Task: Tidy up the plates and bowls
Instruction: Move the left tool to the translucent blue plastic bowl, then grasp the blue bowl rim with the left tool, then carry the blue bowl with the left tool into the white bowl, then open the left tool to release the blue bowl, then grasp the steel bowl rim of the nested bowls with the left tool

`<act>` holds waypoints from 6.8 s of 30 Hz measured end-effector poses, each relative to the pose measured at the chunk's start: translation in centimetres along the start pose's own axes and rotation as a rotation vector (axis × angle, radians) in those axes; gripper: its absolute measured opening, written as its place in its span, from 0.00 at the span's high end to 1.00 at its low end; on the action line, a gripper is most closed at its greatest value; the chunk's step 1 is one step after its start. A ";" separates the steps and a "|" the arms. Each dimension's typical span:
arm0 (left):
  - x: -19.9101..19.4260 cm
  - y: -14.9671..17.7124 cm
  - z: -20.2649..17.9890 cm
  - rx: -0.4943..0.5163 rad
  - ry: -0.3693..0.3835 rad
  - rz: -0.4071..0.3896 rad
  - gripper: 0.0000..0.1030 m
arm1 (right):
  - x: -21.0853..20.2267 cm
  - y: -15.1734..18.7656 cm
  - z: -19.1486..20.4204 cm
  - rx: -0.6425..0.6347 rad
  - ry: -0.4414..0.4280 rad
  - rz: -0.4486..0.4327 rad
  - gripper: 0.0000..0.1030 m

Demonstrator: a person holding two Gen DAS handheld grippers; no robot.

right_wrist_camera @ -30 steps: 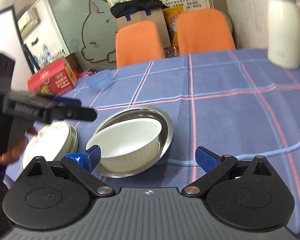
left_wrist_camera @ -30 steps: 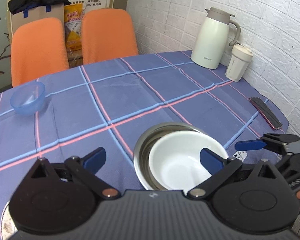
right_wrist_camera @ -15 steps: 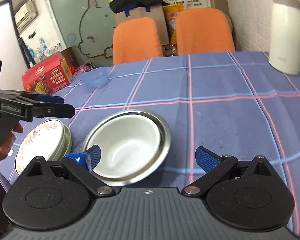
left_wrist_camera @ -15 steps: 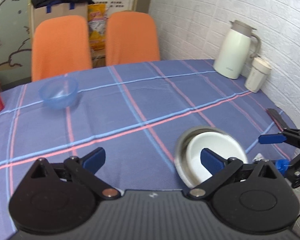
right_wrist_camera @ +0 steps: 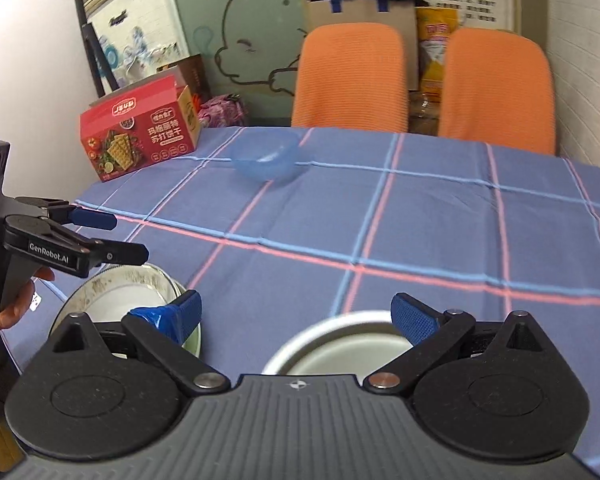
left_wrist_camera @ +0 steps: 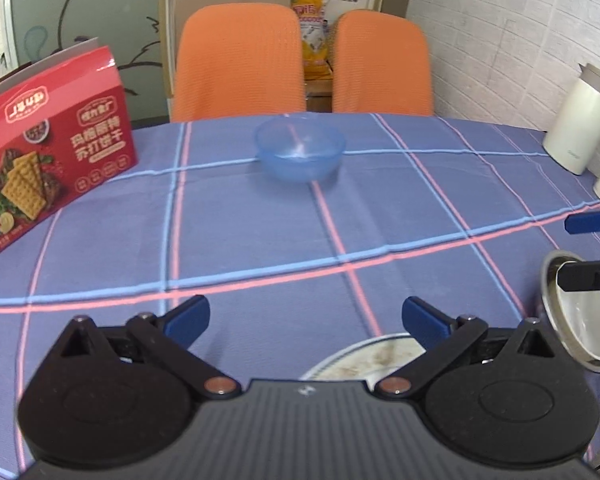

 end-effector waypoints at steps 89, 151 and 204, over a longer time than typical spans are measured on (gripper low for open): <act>17.4 -8.3 -2.5 -0.042 0.079 0.026 0.47 | 15.6 -4.5 -0.8 -0.191 -0.079 0.127 0.14; 2.3 0.6 -24.1 0.175 0.348 0.075 0.69 | -6.2 2.3 -1.0 -0.167 0.130 0.104 0.29; 1.6 3.0 -19.2 0.003 0.070 -0.023 0.02 | -11.4 8.4 -5.8 0.417 0.247 -0.231 0.27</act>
Point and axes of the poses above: each gripper's, at about its wrist camera, not at the fingertips, and x roughly the way its jaws point, z to its left, y to its underside, the point moved 6 cm from there along x, roughly the way its jaws point, and after that the axes turned 12 degrees about -z, right-handed, at the moved point
